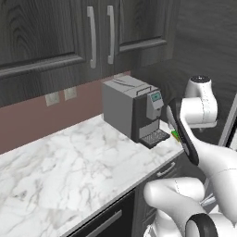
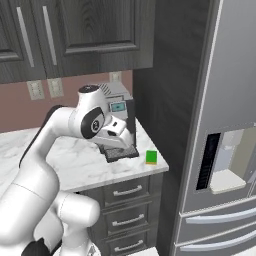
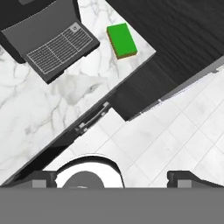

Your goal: Place the sponge inside the microwave to prepare for sanitizing.

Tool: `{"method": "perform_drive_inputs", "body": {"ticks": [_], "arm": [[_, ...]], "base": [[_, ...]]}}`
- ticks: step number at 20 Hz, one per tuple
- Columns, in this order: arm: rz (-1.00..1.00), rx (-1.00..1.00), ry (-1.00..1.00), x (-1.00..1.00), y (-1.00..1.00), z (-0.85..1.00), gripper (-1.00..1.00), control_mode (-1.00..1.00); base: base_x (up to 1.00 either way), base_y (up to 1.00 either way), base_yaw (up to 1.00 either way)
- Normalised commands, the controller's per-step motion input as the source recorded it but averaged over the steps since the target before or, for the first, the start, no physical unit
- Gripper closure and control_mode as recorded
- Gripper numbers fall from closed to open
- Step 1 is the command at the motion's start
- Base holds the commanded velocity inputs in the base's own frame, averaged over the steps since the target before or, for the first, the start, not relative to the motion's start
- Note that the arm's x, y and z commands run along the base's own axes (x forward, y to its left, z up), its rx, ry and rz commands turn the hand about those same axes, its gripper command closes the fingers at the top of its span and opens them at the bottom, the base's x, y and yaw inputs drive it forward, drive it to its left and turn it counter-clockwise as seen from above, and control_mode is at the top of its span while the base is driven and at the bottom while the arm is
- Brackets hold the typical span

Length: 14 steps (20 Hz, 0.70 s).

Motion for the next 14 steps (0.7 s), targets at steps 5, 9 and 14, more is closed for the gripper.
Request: {"method": "perform_drive_inputs", "body": {"ticks": [5, 9, 14], "arm": [[-0.04, 0.0, 0.0, 0.03, -0.26, -0.16, -1.0, -1.0], [0.0, 0.0, 0.0, 0.15, -0.17, -0.13, -1.0, -1.0], [0.02, 0.0, -0.01, 0.33, -0.28, -0.13, -1.0, -1.0]], "base": [[0.0, 0.0, 0.0], [0.0, 0.0, 0.0], [0.0, 0.0, 0.0]]}}
